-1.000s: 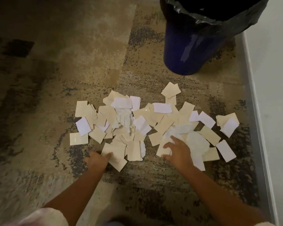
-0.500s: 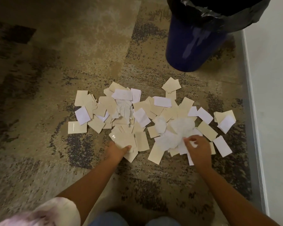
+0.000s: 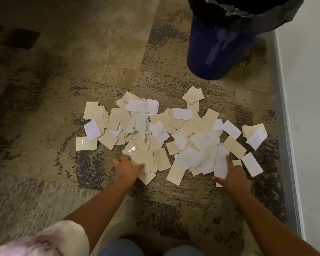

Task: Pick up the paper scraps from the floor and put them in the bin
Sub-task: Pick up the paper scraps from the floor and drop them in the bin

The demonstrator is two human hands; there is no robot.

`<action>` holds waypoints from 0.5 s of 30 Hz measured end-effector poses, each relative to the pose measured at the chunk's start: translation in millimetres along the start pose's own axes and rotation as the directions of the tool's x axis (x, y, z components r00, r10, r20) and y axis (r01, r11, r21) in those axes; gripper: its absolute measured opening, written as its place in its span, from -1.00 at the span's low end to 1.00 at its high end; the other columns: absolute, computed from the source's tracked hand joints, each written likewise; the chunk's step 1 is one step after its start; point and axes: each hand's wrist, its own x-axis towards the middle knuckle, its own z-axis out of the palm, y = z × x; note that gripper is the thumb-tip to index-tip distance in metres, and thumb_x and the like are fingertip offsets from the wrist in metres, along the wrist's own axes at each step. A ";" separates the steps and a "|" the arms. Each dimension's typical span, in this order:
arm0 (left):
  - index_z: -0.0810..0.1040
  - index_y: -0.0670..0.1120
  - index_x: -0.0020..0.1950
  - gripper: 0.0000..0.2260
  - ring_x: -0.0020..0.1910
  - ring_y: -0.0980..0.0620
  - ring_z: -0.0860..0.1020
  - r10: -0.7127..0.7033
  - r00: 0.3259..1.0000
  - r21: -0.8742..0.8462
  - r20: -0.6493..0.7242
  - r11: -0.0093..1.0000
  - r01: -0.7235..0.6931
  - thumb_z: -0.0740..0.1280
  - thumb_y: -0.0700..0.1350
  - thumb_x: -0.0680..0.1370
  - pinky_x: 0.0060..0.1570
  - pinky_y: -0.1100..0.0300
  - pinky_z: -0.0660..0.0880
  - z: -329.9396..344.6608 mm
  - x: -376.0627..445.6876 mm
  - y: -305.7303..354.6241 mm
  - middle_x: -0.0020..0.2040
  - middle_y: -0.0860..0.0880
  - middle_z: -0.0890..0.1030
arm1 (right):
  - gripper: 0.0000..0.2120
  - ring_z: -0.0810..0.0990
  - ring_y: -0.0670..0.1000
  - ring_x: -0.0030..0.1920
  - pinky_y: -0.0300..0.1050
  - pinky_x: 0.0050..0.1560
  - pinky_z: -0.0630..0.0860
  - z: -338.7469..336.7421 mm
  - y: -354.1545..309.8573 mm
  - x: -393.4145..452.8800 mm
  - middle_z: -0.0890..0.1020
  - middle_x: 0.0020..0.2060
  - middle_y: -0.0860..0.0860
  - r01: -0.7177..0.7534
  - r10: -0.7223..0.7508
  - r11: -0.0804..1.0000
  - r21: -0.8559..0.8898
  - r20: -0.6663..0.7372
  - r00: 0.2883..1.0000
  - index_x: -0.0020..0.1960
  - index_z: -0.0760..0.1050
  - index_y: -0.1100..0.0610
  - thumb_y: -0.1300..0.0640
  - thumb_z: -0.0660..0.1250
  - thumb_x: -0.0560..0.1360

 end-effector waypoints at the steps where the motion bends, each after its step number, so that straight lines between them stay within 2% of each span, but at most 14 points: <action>1: 0.29 -0.19 0.34 -0.39 0.23 -0.21 0.42 0.054 0.998 0.057 -0.039 0.997 -0.052 0.47 -0.03 0.41 0.23 -0.01 0.42 -3.8 1.7 -0.2 0.33 -0.21 0.25 | -0.05 0.36 0.18 0.32 0.12 0.24 0.38 -3.6 3.0 2.0 0.31 0.33 0.17 -0.006 0.004 0.995 -0.095 -0.020 1.000 0.52 -0.14 -0.07 -0.37 0.28 0.35; 4: 0.29 -0.12 0.37 -0.36 0.27 -0.15 0.40 0.320 0.942 0.285 -0.098 0.916 -0.281 0.49 -0.03 0.38 0.22 0.08 0.41 -11.4 6.5 -2.1 0.35 -0.17 0.27 | -0.23 0.34 0.14 0.29 0.06 0.25 0.34 -10.5 10.3 6.6 0.34 0.30 0.11 0.037 -0.071 0.970 -0.239 -0.138 0.988 0.38 0.22 0.00 -0.38 0.31 0.32; 6: 0.30 -0.07 0.37 -0.40 0.28 -0.13 0.39 0.394 0.918 0.380 -0.041 0.856 -0.350 0.47 -0.04 0.41 0.20 0.10 0.41 -11.9 7.7 0.7 0.35 -0.15 0.30 | -0.41 0.34 0.12 0.27 0.06 0.26 0.32 -10.1 13.3 9.2 0.36 0.27 0.07 0.112 -0.154 0.961 -0.253 -0.152 0.976 0.24 0.37 -0.01 -0.33 0.32 0.35; 8: 0.29 -0.04 0.37 -0.42 0.28 -0.12 0.39 0.377 0.926 0.440 0.014 0.829 -0.344 0.45 -0.03 0.43 0.17 0.06 0.42 -9.6 9.3 5.3 0.33 -0.13 0.33 | -0.47 0.35 0.12 0.28 0.10 0.27 0.32 -5.5 16.2 10.4 0.35 0.27 0.05 0.169 -0.191 0.967 -0.191 -0.101 0.976 0.19 0.38 -0.02 -0.28 0.35 0.36; 9: 0.28 -0.04 0.37 -0.42 0.27 -0.13 0.40 0.355 0.934 0.449 0.034 0.829 -0.332 0.45 -0.04 0.43 0.17 0.03 0.43 -7.9 10.6 7.3 0.32 -0.13 0.33 | -0.45 0.34 0.13 0.29 0.12 0.27 0.34 -3.6 18.2 10.6 0.33 0.29 0.05 0.185 -0.196 0.974 -0.131 -0.077 0.978 0.21 0.36 -0.01 -0.26 0.38 0.34; 11: 0.26 -0.06 0.37 -0.41 0.27 -0.14 0.39 0.323 0.944 0.467 0.059 0.827 -0.312 0.45 -0.06 0.43 0.16 -0.02 0.47 -4.6 12.0 9.4 0.30 -0.15 0.33 | -0.30 0.32 0.16 0.33 0.16 0.29 0.37 -2.2 24.2 9.2 0.30 0.34 0.05 0.215 -0.216 0.976 -0.032 -0.037 0.976 0.29 0.30 0.00 -0.24 0.45 0.28; 13: 0.25 -0.11 0.36 -0.42 0.28 -0.16 0.38 0.281 0.957 0.489 0.070 0.827 -0.279 0.43 -0.06 0.44 0.17 -0.03 0.46 0.4 12.2 8.3 0.30 -0.18 0.34 | -0.14 0.27 0.18 0.38 0.16 0.37 0.30 0.6 34.0 9.2 0.24 0.40 0.05 0.252 -0.252 0.966 -0.047 0.021 0.968 0.40 0.21 -0.02 -0.23 0.50 0.22; 15: 0.26 -0.13 0.37 -0.43 0.31 -0.16 0.37 0.204 0.976 0.470 0.073 0.856 -0.214 0.41 -0.05 0.45 0.23 -0.02 0.42 7.4 8.9 6.5 0.31 -0.18 0.37 | -0.09 0.21 0.18 0.42 0.11 0.42 0.18 3.0 42.3 6.2 0.20 0.43 0.07 0.245 -0.241 0.966 -0.079 0.053 0.969 0.45 0.13 -0.03 -0.20 0.50 0.25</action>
